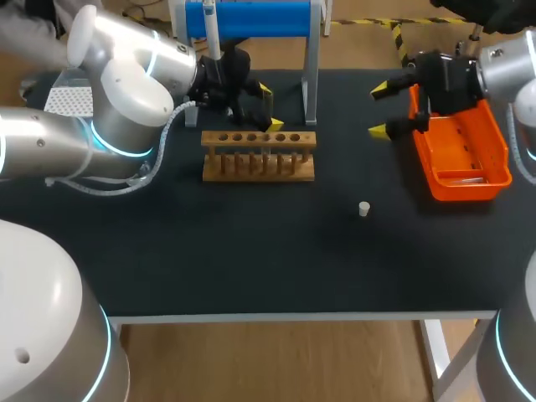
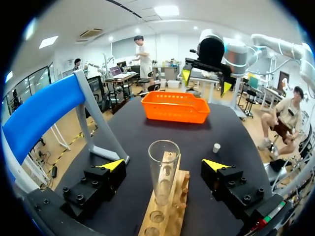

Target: Invert the test tube, pick up the pipette, mount the tip to pipette, aspirate from beaker and dispense into the tube, eject the tip, return the pipette, and cap with the stopper.

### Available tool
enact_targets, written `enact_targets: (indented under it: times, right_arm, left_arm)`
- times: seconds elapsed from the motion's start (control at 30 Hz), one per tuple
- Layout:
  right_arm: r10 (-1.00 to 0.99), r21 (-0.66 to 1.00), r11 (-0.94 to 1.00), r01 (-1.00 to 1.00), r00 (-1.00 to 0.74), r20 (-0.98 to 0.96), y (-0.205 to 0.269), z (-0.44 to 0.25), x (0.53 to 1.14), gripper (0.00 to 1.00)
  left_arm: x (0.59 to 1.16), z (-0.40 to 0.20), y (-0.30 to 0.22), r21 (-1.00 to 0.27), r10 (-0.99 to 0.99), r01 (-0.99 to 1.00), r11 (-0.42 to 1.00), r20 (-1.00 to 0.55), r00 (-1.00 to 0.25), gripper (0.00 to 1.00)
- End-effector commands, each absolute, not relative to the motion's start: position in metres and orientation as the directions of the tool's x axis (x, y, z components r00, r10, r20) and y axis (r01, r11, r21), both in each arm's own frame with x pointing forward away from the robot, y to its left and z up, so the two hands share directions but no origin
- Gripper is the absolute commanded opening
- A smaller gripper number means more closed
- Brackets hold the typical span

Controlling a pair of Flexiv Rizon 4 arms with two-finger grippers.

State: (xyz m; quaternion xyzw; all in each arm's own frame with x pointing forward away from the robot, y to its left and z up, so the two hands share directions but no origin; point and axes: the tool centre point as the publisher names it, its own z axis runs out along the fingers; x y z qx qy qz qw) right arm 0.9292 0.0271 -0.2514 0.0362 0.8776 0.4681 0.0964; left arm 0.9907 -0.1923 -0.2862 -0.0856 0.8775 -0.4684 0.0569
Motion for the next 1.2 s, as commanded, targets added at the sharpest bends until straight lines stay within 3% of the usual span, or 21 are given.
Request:
enact_targets:
  times: [0.03, 0.67, 1.2]
  right_arm:
    - [0.156, 0.827, 0.562, -0.026, -0.978, -0.136, 0.025, -0.249, 0.925, 1.0]
    - [0.174, 0.808, 0.588, 0.025, -0.98, -0.097, 0.019, -0.272, 0.907, 1.0]
    - [0.387, 0.802, 0.547, 0.239, -0.922, 0.011, 0.005, -0.318, 0.866, 1.0]
  left_arm:
    - [0.992, -0.286, -0.193, -0.83, -0.202, -0.099, 0.549, -0.017, -0.979, 1.0]
    - [0.992, -0.286, -0.193, -0.83, -0.202, -0.099, 0.549, -0.017, -0.979, 1.0]
    - [0.992, -0.286, -0.193, -0.83, -0.202, -0.099, 0.549, -0.017, -0.979, 1.0]
